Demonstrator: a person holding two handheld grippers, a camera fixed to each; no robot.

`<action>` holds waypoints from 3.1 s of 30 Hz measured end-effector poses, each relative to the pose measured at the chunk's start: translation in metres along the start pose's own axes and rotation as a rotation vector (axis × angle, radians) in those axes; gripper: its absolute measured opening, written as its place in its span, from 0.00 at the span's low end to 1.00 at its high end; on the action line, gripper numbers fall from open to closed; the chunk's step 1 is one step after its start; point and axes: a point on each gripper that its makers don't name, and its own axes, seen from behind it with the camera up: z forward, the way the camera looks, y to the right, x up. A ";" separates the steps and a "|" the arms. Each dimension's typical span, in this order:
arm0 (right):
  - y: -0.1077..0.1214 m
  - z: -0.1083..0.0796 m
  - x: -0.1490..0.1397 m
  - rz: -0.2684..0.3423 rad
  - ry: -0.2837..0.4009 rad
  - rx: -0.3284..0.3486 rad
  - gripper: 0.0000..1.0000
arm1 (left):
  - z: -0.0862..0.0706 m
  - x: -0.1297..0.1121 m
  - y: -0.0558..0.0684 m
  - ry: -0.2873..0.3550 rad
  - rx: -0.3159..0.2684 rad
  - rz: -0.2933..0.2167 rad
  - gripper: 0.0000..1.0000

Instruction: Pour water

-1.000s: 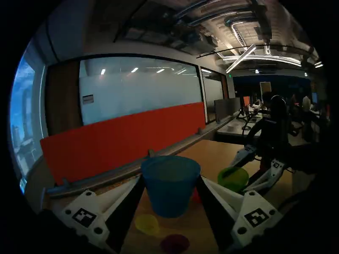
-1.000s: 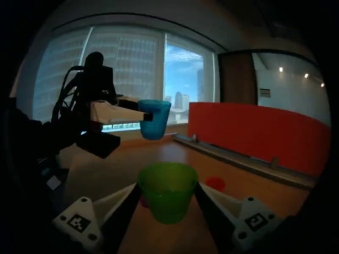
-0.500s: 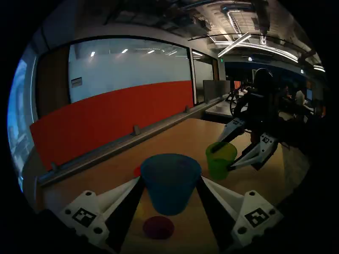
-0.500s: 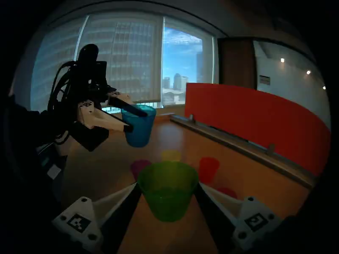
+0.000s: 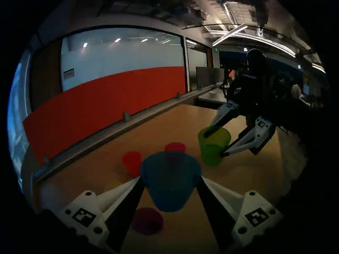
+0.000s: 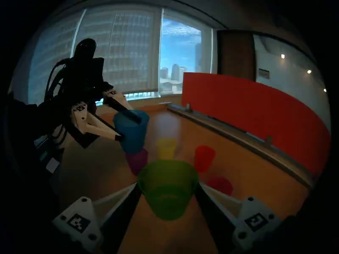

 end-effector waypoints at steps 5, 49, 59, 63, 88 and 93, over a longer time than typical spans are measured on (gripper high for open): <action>0.003 -0.002 -0.005 0.000 -0.014 -0.002 0.90 | 0.006 -0.013 0.010 -0.029 -0.020 -0.008 0.85; 0.006 0.020 -0.059 0.041 -0.138 0.014 0.90 | 0.048 -0.118 0.049 -0.204 -0.126 0.024 0.86; 0.005 0.022 -0.064 0.041 -0.144 0.015 0.90 | 0.052 -0.133 0.052 -0.222 -0.137 0.019 0.86; 0.004 0.023 -0.065 0.044 -0.146 0.017 0.90 | 0.052 -0.136 0.053 -0.227 -0.139 0.022 0.86; 0.002 0.034 -0.080 0.042 -0.171 0.018 0.90 | 0.042 -0.148 0.053 -0.255 -0.129 0.002 0.92; 0.001 0.038 -0.090 0.046 -0.185 0.020 0.90 | 0.036 -0.153 0.055 -0.262 -0.128 -0.005 0.92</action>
